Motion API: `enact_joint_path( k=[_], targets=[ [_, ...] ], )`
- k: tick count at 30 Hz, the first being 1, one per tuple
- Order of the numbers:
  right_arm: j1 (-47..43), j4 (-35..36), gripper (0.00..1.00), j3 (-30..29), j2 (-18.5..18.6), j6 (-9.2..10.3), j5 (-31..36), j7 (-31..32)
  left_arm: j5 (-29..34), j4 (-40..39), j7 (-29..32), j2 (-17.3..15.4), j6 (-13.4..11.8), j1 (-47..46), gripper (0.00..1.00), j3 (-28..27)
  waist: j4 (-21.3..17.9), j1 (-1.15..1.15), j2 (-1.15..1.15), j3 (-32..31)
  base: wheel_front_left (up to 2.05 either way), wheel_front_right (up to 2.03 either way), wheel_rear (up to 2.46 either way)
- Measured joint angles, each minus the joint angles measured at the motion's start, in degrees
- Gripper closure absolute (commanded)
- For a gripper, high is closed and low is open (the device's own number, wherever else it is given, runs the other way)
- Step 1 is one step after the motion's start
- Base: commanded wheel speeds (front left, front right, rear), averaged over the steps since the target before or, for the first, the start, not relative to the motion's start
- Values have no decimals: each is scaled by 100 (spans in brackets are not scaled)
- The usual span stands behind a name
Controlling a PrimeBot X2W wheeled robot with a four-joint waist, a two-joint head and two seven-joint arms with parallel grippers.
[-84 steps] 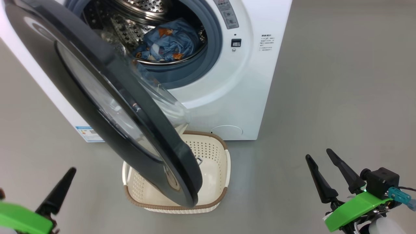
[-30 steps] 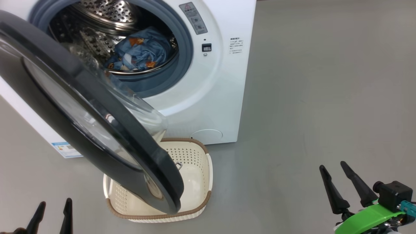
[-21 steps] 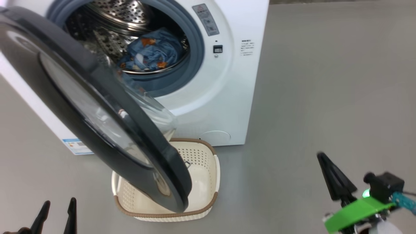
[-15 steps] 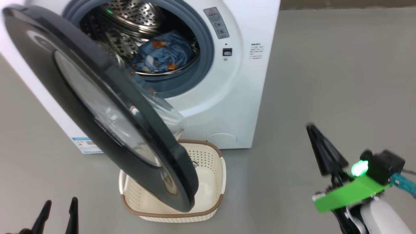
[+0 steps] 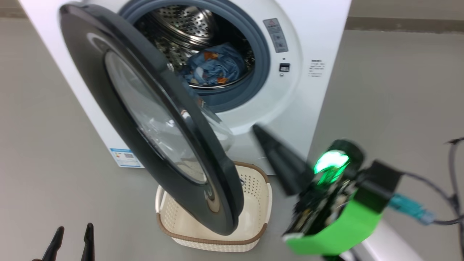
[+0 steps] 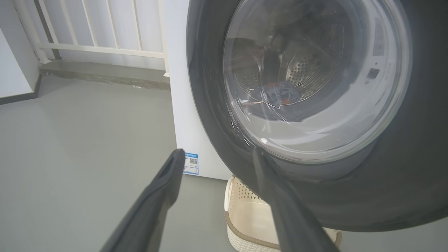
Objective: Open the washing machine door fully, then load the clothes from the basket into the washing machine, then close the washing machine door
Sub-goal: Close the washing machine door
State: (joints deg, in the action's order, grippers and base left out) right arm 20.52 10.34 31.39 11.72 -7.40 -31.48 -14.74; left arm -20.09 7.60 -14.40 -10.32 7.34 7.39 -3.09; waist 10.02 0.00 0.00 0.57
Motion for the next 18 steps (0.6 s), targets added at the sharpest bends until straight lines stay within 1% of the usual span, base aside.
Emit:
enact_joint_path(
  k=[5,10,13,18],
  targets=[
    [80,-132,100,822,43,0,-135,0,13,-5,0,8,0,87,0,-5,168,0,0,-40,0,0,0],
    [147,-625,100,1606,155,0,-343,1,13,-5,0,36,0,87,0,-32,253,0,0,17,0,0,0],
    [229,-971,100,1982,237,0,-474,1,12,-4,0,51,0,85,0,-34,271,0,0,77,0,0,0],
    [303,-1486,100,2313,311,0,-602,1,12,0,0,92,0,74,0,-31,292,0,0,182,0,0,0]
  ],
)
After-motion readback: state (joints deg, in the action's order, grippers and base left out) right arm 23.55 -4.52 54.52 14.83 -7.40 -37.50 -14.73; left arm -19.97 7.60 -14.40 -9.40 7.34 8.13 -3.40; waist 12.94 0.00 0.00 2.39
